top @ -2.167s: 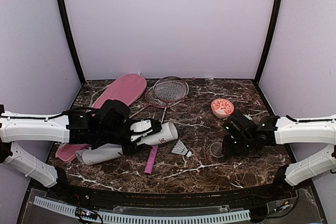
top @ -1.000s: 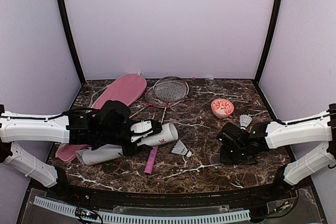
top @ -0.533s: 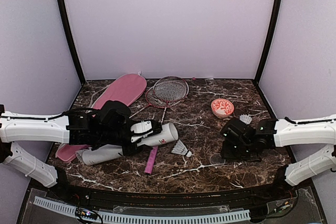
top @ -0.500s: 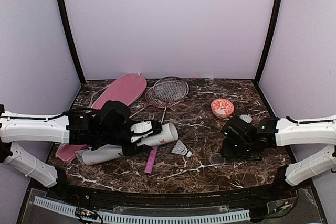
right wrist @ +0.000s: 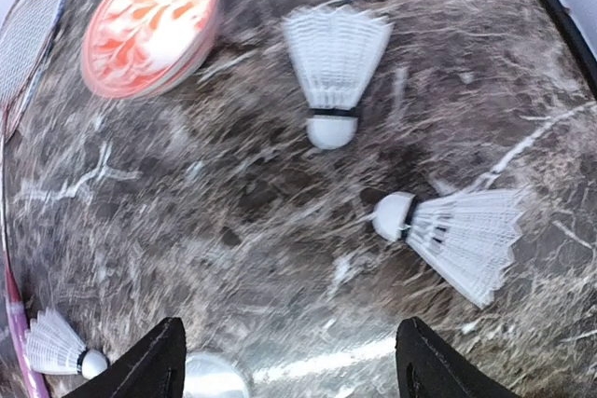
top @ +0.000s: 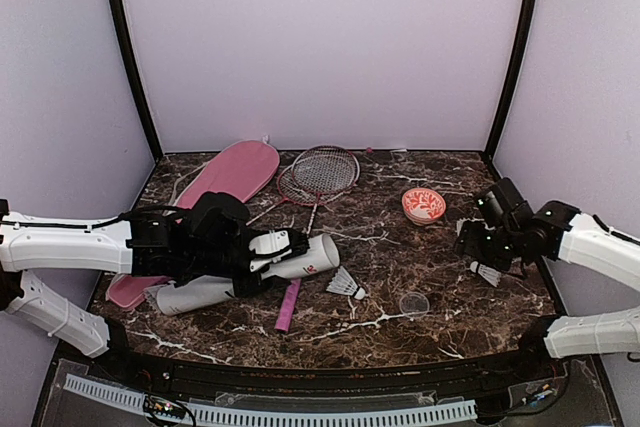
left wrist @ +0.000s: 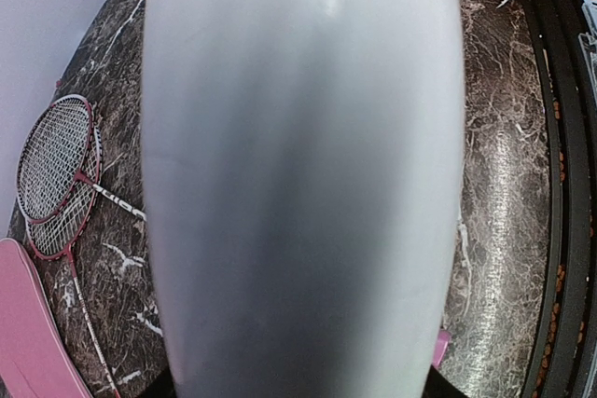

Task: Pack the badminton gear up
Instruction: Place the tube cap at the center of the board, then pick up the shuttlecock from the center of the board.

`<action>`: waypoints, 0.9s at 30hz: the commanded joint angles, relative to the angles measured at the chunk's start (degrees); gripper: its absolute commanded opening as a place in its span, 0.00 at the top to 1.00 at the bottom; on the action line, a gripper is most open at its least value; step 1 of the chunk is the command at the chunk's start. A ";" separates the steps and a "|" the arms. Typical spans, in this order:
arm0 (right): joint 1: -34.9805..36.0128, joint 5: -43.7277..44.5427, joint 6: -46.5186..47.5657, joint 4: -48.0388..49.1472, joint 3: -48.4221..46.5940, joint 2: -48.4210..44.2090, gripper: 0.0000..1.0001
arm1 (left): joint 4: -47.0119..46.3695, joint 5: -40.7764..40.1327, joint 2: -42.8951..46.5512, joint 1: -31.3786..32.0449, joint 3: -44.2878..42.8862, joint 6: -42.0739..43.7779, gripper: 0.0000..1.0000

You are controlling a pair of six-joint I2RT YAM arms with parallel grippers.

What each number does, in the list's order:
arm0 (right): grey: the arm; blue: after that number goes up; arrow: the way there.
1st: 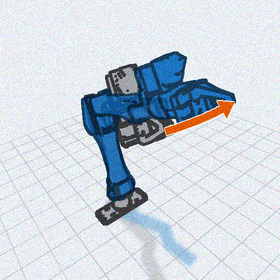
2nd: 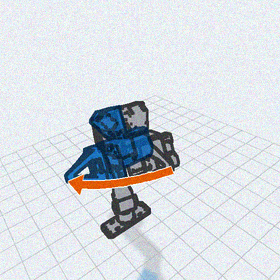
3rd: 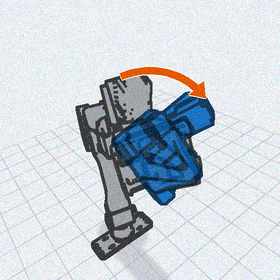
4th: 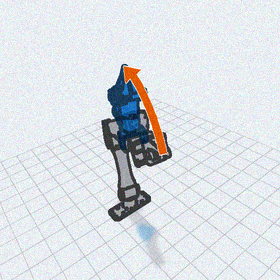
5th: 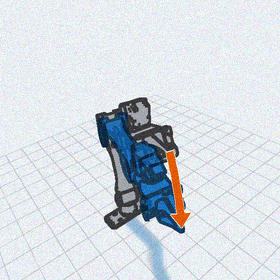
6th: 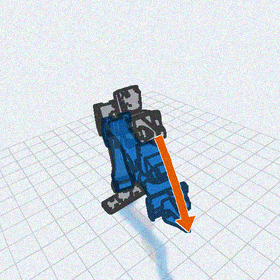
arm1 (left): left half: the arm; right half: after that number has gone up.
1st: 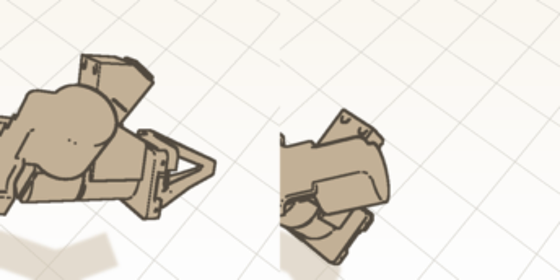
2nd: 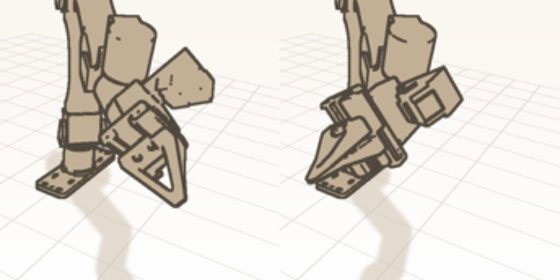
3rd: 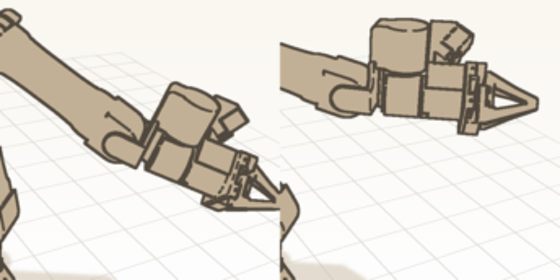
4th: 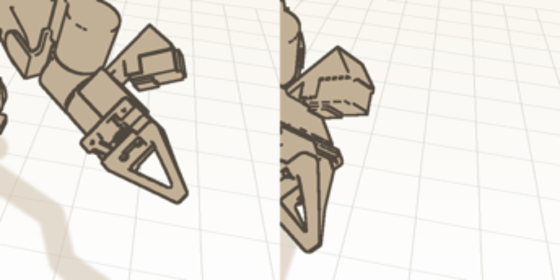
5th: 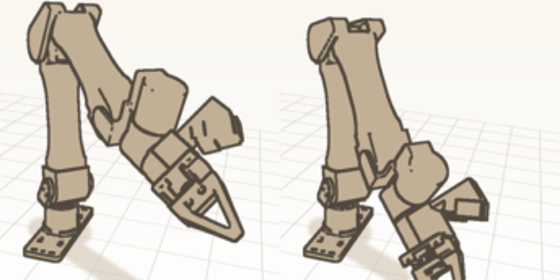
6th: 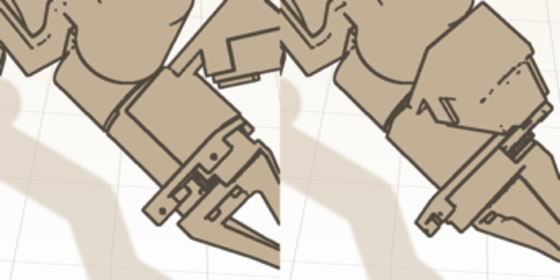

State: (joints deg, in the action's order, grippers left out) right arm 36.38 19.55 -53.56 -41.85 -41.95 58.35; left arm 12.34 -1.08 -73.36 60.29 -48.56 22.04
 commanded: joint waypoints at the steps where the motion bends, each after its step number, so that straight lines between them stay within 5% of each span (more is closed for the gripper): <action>1: -10.34 -8.23 5.07 4.64 4.98 -3.66 0.22 | -0.22 0.37 0.15 0.18 0.22 -0.95 0.44; 13: -34.67 -19.79 7.91 17.93 13.94 -5.15 0.34 | -0.11 0.31 0.59 0.26 0.21 -1.12 0.44; 27: -35.73 -18.73 8.49 20.97 19.84 -7.19 0.52 | -0.01 0.02 -0.35 0.26 -0.12 -0.64 0.44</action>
State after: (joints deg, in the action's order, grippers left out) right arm 0.95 0.84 -45.06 -23.81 -23.79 52.27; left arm 12.32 -1.37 -73.47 60.29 -48.56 22.04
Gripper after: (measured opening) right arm 0.506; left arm 0.559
